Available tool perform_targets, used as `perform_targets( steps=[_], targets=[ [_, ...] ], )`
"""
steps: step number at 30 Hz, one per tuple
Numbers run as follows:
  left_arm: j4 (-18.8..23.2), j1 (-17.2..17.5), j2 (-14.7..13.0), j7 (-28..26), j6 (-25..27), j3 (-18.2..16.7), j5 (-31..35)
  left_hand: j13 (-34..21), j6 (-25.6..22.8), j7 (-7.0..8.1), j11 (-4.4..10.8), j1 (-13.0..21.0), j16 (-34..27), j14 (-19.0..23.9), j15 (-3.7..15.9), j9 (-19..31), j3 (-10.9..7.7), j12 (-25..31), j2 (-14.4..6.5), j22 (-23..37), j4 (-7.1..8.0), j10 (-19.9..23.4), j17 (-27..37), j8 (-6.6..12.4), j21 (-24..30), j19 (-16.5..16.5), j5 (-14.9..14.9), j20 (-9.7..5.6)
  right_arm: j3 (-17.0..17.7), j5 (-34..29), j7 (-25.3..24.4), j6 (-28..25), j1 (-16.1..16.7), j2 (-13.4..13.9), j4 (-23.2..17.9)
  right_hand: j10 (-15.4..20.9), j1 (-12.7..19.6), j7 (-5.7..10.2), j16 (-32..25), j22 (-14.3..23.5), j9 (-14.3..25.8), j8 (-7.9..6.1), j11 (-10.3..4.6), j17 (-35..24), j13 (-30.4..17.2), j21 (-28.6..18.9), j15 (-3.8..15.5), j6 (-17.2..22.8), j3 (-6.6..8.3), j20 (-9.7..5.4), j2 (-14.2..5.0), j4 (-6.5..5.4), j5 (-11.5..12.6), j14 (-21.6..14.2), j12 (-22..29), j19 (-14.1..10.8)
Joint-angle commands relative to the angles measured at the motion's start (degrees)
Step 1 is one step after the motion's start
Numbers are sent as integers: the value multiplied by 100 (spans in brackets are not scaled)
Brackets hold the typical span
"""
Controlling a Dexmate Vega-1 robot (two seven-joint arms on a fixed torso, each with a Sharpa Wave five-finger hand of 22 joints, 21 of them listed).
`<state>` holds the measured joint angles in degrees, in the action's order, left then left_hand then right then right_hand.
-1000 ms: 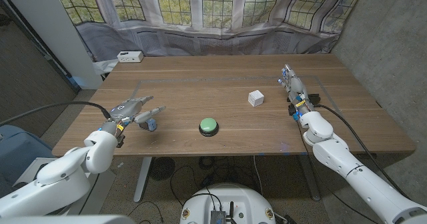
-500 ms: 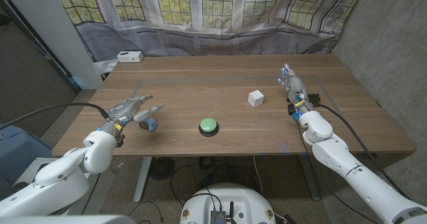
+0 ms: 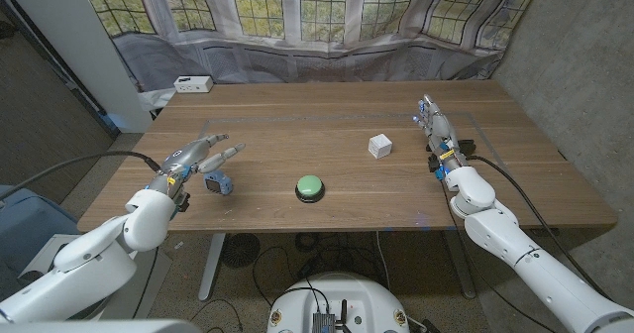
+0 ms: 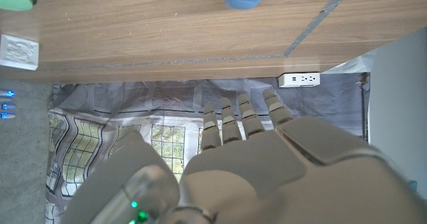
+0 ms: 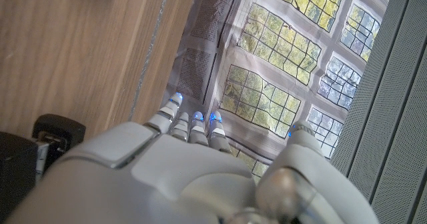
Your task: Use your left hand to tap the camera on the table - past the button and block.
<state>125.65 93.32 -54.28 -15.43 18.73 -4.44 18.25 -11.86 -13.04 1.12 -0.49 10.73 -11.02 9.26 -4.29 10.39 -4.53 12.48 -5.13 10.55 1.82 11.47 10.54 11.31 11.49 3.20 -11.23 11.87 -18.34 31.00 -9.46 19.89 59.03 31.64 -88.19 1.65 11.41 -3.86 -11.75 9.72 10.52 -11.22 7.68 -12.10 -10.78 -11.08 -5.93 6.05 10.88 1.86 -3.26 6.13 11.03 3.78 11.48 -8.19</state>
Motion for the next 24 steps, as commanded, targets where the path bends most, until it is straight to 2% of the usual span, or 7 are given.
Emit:
perform_targets(
  steps=[1,7,11,14,24],
  targets=[
    [-473,-656,396,25,-661,226,-625,-25,-104,-40,16,40,-17,35,-18,7,-26,42,-21,9,-1,72,9,55,51,56,1,21,83,96,48,139,68,10,21,50,-18,16,-26,23,25,-12,19,-19,-16,-28,-5,68,10,-3,-22,52,-19,-36,20,-59],
    [-746,-959,460,149,-1054,373,-1097,-24,-138,-81,-19,38,-28,71,-18,6,-28,57,-25,8,2,113,8,57,61,88,0,17,75,127,135,208,13,-26,144,58,-19,13,-26,23,25,-12,18,-19,-16,-29,-5,73,10,-8,-21,52,-19,-40,22,-64],
    [-1167,-1200,583,402,-1839,425,-1780,-22,-178,-104,-55,39,-43,118,-50,6,-31,70,-29,8,2,152,8,63,72,126,-1,14,71,120,163,280,-21,-59,217,62,-19,11,-26,23,25,-12,20,-19,-16,-29,-5,76,10,-7,-21,53,-19,-40,22,-66],
    [-1378,-1348,642,508,-2186,503,-2098,-21,-211,-107,-78,41,-49,144,-66,6,-33,75,-32,9,2,167,7,68,78,149,-3,15,65,109,180,299,-30,-58,231,62,-19,13,-26,23,25,-12,19,-19,-16,-29,-4,78,10,-9,-21,52,-20,-42,21,-68],
    [-1957,-1937,868,662,-2766,940,-2816,-19,-271,-151,-145,49,-48,169,-120,6,-41,96,-38,10,-1,233,6,69,89,202,-6,22,24,125,257,365,-124,-130,362,62,-23,12,-27,23,25,-10,7,-20,-16,-29,-6,81,10,-10,-23,51,-20,-47,18,-73]
  ],
)
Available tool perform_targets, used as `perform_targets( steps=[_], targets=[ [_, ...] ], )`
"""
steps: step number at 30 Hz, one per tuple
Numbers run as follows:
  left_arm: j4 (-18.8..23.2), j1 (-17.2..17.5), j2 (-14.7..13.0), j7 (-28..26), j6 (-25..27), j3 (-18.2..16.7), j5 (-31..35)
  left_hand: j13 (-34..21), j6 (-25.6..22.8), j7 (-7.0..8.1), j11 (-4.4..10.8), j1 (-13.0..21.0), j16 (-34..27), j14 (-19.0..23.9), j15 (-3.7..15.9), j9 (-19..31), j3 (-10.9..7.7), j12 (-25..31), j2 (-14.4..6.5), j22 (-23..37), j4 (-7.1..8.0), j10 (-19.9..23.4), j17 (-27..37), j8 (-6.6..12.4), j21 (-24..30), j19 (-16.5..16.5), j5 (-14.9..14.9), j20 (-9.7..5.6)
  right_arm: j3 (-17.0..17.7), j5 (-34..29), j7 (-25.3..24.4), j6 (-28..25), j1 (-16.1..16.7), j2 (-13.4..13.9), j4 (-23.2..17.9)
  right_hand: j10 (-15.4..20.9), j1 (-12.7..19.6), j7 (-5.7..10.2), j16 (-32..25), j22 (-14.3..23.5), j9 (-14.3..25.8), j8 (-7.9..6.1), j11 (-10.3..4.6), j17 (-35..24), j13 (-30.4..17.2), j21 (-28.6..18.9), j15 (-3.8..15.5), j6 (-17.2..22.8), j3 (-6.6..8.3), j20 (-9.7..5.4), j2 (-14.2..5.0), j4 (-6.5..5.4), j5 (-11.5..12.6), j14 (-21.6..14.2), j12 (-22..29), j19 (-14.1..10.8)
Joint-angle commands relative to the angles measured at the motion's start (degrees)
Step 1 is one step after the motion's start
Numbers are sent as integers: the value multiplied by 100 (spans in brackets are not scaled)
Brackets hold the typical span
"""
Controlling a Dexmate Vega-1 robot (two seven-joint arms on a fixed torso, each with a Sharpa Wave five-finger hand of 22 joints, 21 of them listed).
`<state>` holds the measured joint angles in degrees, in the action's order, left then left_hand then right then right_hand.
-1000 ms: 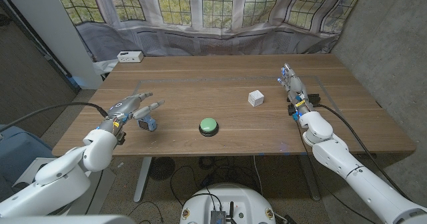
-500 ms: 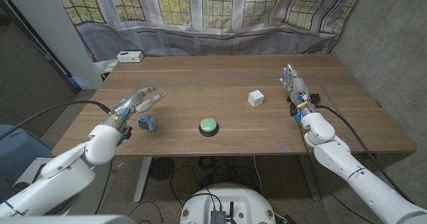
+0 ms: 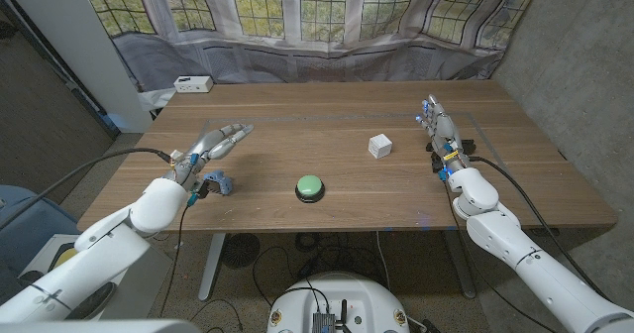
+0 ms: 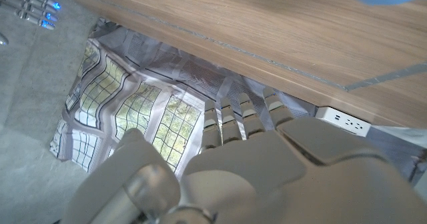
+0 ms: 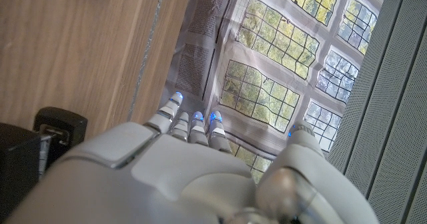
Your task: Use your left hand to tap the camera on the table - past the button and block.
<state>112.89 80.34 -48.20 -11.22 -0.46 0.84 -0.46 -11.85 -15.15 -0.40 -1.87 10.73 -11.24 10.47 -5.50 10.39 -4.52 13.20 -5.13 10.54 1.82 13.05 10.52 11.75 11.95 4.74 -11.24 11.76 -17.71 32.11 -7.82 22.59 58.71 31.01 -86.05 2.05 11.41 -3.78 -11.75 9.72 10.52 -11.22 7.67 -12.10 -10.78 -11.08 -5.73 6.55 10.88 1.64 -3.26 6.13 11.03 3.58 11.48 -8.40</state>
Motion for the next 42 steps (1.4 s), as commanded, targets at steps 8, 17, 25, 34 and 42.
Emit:
perform_targets(
  steps=[8,17,25,34,42],
  targets=[
    [-1204,-1129,467,587,-1377,731,-1670,-18,-42,-14,-29,56,-26,62,-36,5,-47,29,-41,12,-4,97,7,7,50,80,-8,34,-80,38,226,215,-155,-121,290,27,-24,1,-26,23,25,-8,3,-20,-16,-28,-28,32,9,8,-23,51,-20,-30,17,-55],
    [-1868,-1638,870,1128,-2032,1075,-2586,-16,59,-31,-11,68,-19,65,-50,5,-52,18,-39,12,-12,85,7,-45,52,108,-10,38,-108,-63,233,299,-222,-127,312,43,-25,8,-34,22,25,-5,5,-20,-16,-30,-24,32,10,11,-24,51,-20,-54,20,-66],
    [-2403,-2185,1265,1680,-2222,1428,-3323,-14,113,-33,-14,77,7,11,-32,4,-53,5,-30,12,-20,66,7,-69,47,116,-11,42,-128,-108,272,142,-282,-7,172,58,-25,6,-42,22,25,-8,-9,-19,-15,-41,-4,45,9,-6,-23,52,-20,-80,22,-102],
    [-2727,-2514,1552,1612,-2277,1630,-3497,-5,362,-49,-46,107,56,-130,-6,0,-56,-75,-4,10,-48,-113,5,-144,6,62,-12,45,-151,23,525,135,-503,-29,396,73,-27,-4,-44,21,24,-4,-1,-18,-15,-48,25,43,7,-34,-18,54,-20,-96,24,-131],
    [-3109,-2780,1791,1599,-2176,1724,-3752,27,929,-378,-305,179,73,-333,33,-14,-78,-171,16,-12,-114,-419,-9,-184,-29,28,-14,-392,-165,54,633,239,-666,-106,668,134,-12,-4,-46,19,21,-1,-47,-8,-10,-65,138,53,4,-187,3,70,-19,-138,34,-216]
  ],
)
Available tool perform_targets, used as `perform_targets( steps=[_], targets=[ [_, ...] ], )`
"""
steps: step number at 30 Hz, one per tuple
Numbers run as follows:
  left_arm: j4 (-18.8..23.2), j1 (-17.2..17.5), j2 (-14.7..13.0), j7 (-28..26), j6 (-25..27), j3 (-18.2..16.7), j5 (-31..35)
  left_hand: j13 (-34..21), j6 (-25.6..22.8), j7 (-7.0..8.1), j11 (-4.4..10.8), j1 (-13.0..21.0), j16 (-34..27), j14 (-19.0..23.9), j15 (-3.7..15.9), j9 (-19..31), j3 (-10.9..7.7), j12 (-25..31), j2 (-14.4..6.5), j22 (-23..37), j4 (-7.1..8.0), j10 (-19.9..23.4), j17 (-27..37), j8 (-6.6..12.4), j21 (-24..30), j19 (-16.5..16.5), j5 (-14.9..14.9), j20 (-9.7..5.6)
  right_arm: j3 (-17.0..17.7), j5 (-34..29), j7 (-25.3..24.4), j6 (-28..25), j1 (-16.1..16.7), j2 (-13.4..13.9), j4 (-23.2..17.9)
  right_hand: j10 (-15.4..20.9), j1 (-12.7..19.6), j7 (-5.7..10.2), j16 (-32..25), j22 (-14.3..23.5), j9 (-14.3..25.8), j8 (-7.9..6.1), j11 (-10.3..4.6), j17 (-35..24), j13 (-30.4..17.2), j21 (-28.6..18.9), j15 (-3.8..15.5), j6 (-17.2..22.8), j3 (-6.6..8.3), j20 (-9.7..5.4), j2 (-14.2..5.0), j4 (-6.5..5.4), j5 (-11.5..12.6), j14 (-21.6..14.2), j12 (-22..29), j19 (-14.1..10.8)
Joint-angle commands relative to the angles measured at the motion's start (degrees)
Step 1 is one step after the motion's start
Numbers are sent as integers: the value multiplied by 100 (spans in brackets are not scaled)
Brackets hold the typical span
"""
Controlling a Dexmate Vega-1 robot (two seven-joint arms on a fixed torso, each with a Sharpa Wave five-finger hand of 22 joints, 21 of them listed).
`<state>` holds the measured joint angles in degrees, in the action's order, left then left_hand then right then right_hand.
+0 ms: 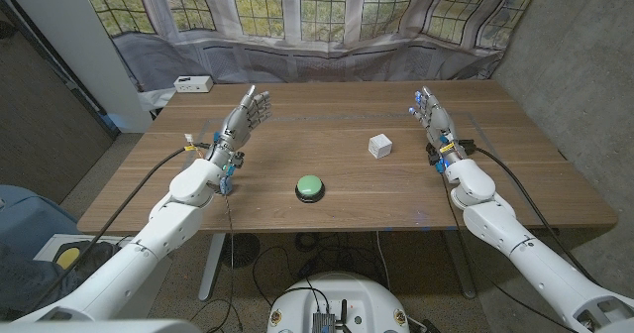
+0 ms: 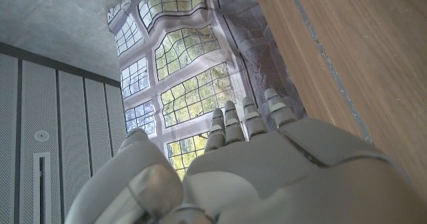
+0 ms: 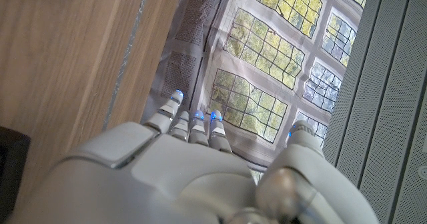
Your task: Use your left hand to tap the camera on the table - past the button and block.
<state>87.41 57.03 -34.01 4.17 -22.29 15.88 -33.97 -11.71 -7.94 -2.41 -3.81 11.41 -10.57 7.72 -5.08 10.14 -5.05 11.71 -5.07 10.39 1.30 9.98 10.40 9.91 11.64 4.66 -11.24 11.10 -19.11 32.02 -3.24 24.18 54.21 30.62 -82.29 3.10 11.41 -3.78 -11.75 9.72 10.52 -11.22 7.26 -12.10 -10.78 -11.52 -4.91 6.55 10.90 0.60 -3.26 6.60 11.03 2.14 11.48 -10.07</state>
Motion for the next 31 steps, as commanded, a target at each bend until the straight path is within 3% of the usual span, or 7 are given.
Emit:
perform_targets(
  steps=[1,7,25,31],
  targets=[
    [-619,-483,398,83,20,231,-438,15,234,-213,-119,116,14,-88,-20,10,-27,-23,9,2,-67,-123,3,-1,4,47,-14,-363,-21,91,183,51,-218,-65,288,31,-12,-5,-43,19,21,0,-7,-7,-9,-20,64,52,1,-93,5,24,-19,11,33,-49],
    [-988,-683,557,158,8,297,-541,22,380,-356,-141,137,16,-135,-52,7,-35,-33,8,-5,-86,-185,1,-7,2,66,-14,-514,-44,160,291,-6,-249,-44,332,-29,-13,-45,-23,17,19,25,9,-4,-6,-6,77,-5,-2,-118,11,27,-19,45,3,-33],
    [-1211,-845,585,39,130,413,-460,29,327,-380,-106,154,14,-181,-50,6,-44,-29,0,-9,-102,-221,0,48,-33,-9,-15,-469,-78,206,316,-39,-289,-90,450,-35,-22,-67,-16,16,17,31,42,-4,-4,11,35,-28,-6,-67,12,22,-18,51,-5,-15],
    [-1240,-796,606,38,57,400,-486,31,305,-403,-121,160,7,-182,-65,4,-48,-18,-5,-9,-107,-209,0,61,-27,7,-15,-522,-95,177,305,-75,-291,-67,444,-28,-24,-66,-15,16,16,28,49,-3,-3,14,13,-22,-7,-55,11,21,-18,49,-3,-12]
  ],
)
